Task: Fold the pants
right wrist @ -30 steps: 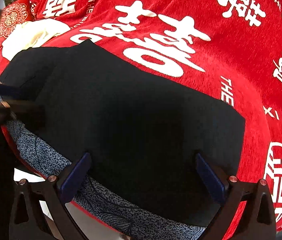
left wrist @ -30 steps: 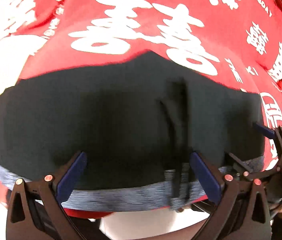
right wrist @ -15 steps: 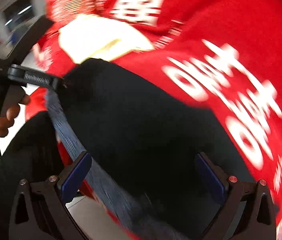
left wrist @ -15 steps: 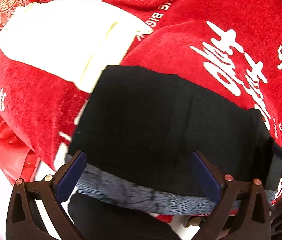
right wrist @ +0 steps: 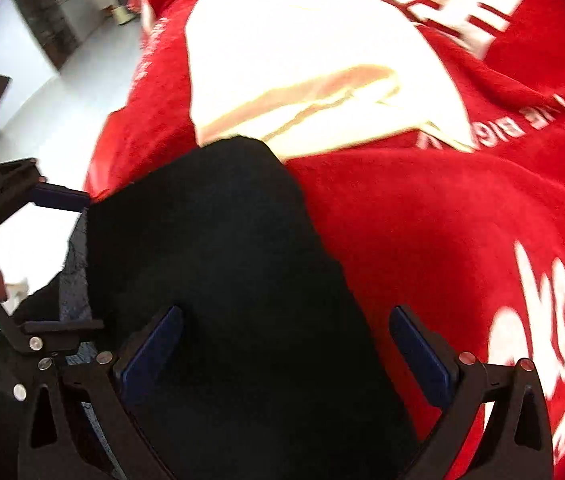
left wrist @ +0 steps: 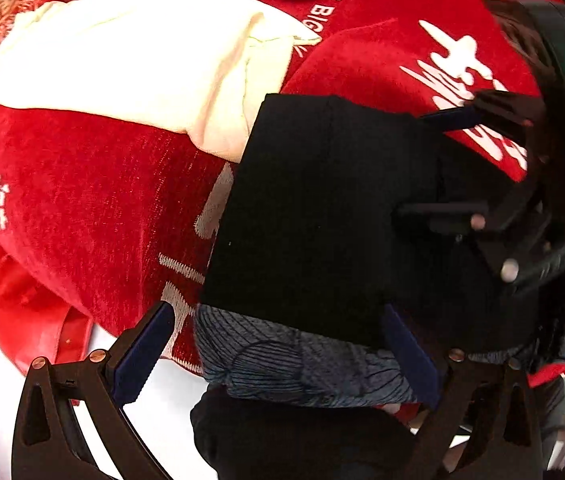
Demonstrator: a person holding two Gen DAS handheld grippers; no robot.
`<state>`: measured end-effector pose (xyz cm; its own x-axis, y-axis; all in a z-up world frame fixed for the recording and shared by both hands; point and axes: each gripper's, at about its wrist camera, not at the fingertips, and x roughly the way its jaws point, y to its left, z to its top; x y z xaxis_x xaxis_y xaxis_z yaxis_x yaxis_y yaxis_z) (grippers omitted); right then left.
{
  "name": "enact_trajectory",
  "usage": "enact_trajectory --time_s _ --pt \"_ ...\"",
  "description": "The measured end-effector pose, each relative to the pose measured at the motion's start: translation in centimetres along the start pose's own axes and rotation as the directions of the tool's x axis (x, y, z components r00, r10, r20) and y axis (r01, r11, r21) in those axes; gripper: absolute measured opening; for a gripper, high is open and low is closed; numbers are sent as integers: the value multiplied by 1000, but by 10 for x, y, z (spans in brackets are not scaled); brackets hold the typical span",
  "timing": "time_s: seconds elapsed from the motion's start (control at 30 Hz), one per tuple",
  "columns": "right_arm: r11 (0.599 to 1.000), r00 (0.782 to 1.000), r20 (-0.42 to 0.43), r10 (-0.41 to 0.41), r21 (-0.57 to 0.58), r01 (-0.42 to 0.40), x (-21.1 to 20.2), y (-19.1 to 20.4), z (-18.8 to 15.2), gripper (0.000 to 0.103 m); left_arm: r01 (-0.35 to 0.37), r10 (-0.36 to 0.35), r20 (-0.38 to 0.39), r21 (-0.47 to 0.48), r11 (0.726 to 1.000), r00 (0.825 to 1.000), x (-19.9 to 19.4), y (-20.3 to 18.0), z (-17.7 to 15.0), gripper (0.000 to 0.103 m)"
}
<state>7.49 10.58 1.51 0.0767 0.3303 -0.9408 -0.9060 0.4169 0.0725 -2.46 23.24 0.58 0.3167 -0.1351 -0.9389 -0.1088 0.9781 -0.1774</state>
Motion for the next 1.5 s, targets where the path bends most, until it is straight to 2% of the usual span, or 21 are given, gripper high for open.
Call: enact_trajectory --time_s 0.07,0.13,0.17,0.2,0.27,0.4,0.53,0.6,0.67,0.77,0.8,0.83,0.93,1.03,1.1,1.17,1.23,1.27,1.37,1.43,1.5 --pt "995 994 -31 102 4 -102 3 -2 4 76 19 -19 2 22 1000 1000 -1 7 -1 103" --pt "995 995 -30 96 -40 -97 -5 -1 3 54 37 -37 13 35 999 999 -4 15 -1 102" --pt "995 997 -8 75 -61 -75 -14 -1 0 26 57 -58 23 41 997 998 -7 17 0 102" --pt "996 998 19 58 -69 -56 -23 -1 -5 21 80 -82 33 47 996 996 -10 19 1 103" --pt "994 992 88 95 -65 -89 -42 -2 -14 19 129 -133 55 71 989 990 -16 24 5 103" --pt "991 985 150 91 -108 -75 -59 10 -22 19 205 -215 65 138 969 974 -20 24 18 103" --pt "990 978 181 103 -116 -83 -65 11 -24 18 317 -332 34 223 922 943 -19 14 33 103" --pt "990 976 187 107 -113 -86 -67 11 -26 18 336 -343 -18 258 906 939 -8 0 39 103" --pt "990 976 191 104 -116 -83 -69 15 -27 18 322 -317 -66 297 899 946 7 -16 41 103" --pt "991 976 195 99 -108 -79 -77 22 -31 18 322 -316 -73 325 889 946 11 -30 37 75" --pt "992 978 190 89 -102 -70 -78 25 -35 18 331 -327 -67 323 887 943 7 -32 36 53" --pt "994 980 184 69 -91 -53 -77 24 -36 18 355 -354 -62 308 883 933 0 -32 34 44" --pt "998 976 209 56 20 -62 -85 8 -42 19 291 -300 -23 319 902 954 -14 -39 29 37" --pt "992 964 267 -5 122 -29 -112 0 -59 19 250 -253 -29 301 920 967 -21 -45 26 34" --pt "990 964 255 -76 133 43 -127 8 -81 19 232 -229 -41 282 931 972 -22 -49 31 33" --pt "987 975 194 -110 136 84 -130 17 -109 21 203 -197 -50 277 939 979 -19 -61 37 32" --pt "981 983 115 -141 151 123 -122 27 -146 65 175 -167 -54 276 945 985 -22 -70 41 31" --pt "975 983 91 -162 171 145 -115 28 -158 100 163 -154 -55 275 947 987 -25 -72 40 31" --pt "967 990 23 -140 218 131 -83 31 -182 99 127 -118 -50 275 953 992 -34 -87 44 30" --pt "963 981 -13 -193 191 192 -70 35 -188 95 104 -97 -39 287 952 995 -46 -99 44 29" --pt "956 985 44 -169 250 153 -87 34 -187 89 82 -79 -23 305 949 997 -59 -110 41 29"
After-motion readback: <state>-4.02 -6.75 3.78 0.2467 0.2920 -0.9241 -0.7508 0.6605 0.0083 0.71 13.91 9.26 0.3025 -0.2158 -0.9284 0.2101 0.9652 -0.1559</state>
